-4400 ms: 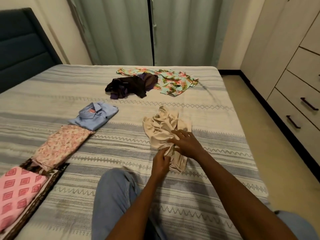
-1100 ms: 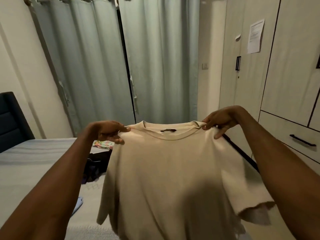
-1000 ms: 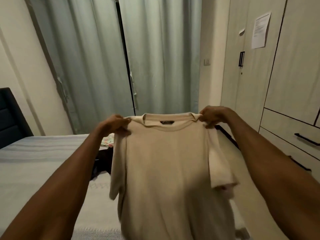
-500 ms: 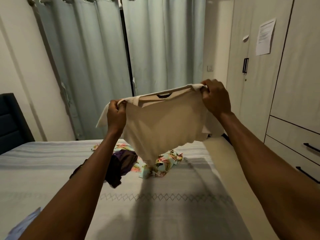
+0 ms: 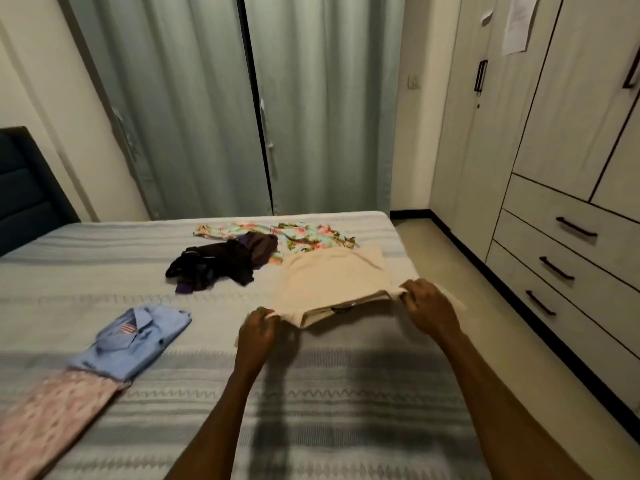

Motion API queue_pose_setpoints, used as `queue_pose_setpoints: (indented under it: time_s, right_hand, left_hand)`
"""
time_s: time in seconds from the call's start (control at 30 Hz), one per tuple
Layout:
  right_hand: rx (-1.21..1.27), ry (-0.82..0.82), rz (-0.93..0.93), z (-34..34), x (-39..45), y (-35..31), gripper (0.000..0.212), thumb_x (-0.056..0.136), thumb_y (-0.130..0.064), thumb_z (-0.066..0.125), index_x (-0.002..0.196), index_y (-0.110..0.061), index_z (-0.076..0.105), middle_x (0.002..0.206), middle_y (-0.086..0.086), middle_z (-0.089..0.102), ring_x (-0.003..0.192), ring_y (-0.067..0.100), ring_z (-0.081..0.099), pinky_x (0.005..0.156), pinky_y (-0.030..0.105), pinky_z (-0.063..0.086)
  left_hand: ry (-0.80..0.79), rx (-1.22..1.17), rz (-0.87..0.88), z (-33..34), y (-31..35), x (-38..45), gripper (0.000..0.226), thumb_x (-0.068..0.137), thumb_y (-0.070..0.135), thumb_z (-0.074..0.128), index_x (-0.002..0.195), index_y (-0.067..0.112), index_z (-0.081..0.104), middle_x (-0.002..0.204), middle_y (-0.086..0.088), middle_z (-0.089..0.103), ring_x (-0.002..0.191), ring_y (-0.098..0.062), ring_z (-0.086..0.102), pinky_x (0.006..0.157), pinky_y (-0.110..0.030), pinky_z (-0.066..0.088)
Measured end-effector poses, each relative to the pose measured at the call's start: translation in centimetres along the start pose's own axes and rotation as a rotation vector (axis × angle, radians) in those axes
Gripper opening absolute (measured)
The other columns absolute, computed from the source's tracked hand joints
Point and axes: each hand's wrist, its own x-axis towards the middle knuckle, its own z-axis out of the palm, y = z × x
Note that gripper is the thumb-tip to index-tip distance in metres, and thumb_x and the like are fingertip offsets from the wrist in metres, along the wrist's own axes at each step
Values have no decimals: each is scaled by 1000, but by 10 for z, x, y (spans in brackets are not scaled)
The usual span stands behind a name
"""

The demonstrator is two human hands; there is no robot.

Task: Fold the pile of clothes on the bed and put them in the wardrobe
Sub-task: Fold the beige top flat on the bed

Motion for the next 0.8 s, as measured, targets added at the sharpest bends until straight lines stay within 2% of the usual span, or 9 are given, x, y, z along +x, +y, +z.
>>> queue_pose_setpoints:
  time_s: [0.07,0.17,0.3,0.37,0.47,0.57,0.67,0.73,0.8]
  right_hand:
    - [5,-95,71,28,-58,14,16,99,-18,53,109,-15,65,106,11,62,100,32,59,84,41,47]
    - [1,-196,177,60,-130,27,19,101,-18,50,114,-17,64,104,12,59,98,33,59,79,38,45]
    - [-41,-270,228,71,-184,26,25,103,-21,46,121,-20,62,110,9,56,99,30,59,75,38,48]
    - [-111,-216,199,65,-196,20,23,100,-19,50,118,-19,63,104,9,59,93,31,61,69,40,51]
    - [-212,-18,49,49,-207,11,16,92,-18,58,104,-16,69,85,6,63,77,29,61,58,37,49]
    - [-294,55,-63,36,-220,3,13,89,-23,59,95,-17,69,78,5,65,73,28,58,67,39,47]
    - [-321,25,-88,39,-249,5,13,88,-27,57,89,-22,69,70,-1,67,68,26,61,74,40,42]
    - [-298,-53,-124,43,-272,11,20,88,-30,48,84,-25,67,63,-2,66,59,24,61,71,39,45]
    - [-256,-136,-120,49,-290,19,18,85,-32,46,79,-26,62,57,-1,62,52,25,58,65,39,49]
  left_hand:
    - [-123,53,-31,1,-24,-43,10,98,18,56,95,12,64,96,-4,65,93,-24,61,78,-32,44]
    - [-252,116,-48,3,-40,-92,31,89,31,45,96,6,62,96,-11,64,93,-29,60,75,-30,38]
    - [-282,168,-110,2,-52,-127,48,89,45,37,101,6,63,101,-13,65,91,-26,59,75,-32,41]
    - [-263,204,-117,-2,-53,-136,46,91,46,36,96,8,61,98,-13,65,88,-28,59,73,-33,42]
    - [-213,261,-80,-9,-47,-142,24,100,32,46,90,12,57,93,-9,60,83,-25,55,69,-32,38]
    - [-183,472,38,-16,-44,-150,27,98,27,46,81,11,58,82,-8,58,73,-23,51,66,-31,39]
    - [-382,825,145,-17,-54,-161,43,82,41,40,62,12,65,63,-10,64,58,-27,57,60,-32,49]
    - [-482,995,129,-15,-56,-170,49,83,49,40,81,14,74,86,-11,70,83,-32,61,77,-38,45]
    - [-529,1074,128,-10,-61,-179,51,87,53,39,103,18,72,110,-10,65,106,-33,54,90,-41,37]
